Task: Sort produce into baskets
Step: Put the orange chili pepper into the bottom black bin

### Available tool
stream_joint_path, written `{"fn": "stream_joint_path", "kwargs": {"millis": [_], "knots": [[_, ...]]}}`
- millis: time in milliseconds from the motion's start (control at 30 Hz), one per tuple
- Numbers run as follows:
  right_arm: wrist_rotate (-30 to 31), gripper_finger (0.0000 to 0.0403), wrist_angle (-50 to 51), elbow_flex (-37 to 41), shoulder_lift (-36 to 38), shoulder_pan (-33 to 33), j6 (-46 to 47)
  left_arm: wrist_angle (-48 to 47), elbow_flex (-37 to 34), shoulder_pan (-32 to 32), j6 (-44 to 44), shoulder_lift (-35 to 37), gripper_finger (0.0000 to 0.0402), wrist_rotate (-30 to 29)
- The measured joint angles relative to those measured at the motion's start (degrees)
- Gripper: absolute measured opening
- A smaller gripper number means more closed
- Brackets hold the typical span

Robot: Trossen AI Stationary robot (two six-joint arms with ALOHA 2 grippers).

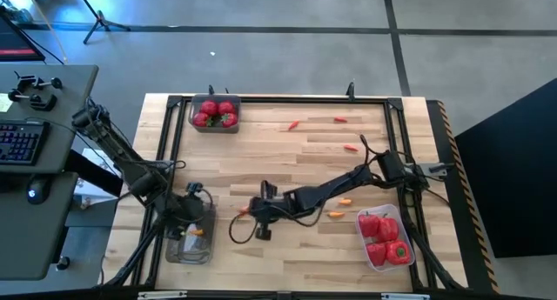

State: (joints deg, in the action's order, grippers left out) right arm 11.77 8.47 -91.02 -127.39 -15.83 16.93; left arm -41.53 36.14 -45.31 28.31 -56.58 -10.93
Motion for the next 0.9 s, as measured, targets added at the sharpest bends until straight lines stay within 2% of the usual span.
{"fn": "stream_joint_path", "kwargs": {"millis": [133, 233, 467, 733, 900], "knots": [[5.25, 0.0003, -6.8, 0.02, -0.02, -2.32, -1.78, 3.14, 0.0, 4.67, -1.0, 0.02, 0.0113, -0.77], [7.33, 0.0004, -10.88, 0.02, -0.02, -3.35, -2.92, 6.15, 0.0, 7.93, -3.25, 0.0, 0.0131, -0.4], [9.87, 0.0001, -13.68, 0.02, -0.02, -3.44, -4.42, 17.38, 0.0, 13.98, -4.62, -1.48, 0.0176, 4.81], [8.75, 0.0001, -13.55, 0.02, -0.07, -3.61, -4.89, 21.33, 0.0, 16.98, -2.74, -6.62, 0.0158, 4.62], [9.07, 0.0, -13.72, 0.02, -0.04, -3.98, -4.83, 22.23, 0.0, 18.15, -2.44, -7.16, 0.0143, 4.25]]}}
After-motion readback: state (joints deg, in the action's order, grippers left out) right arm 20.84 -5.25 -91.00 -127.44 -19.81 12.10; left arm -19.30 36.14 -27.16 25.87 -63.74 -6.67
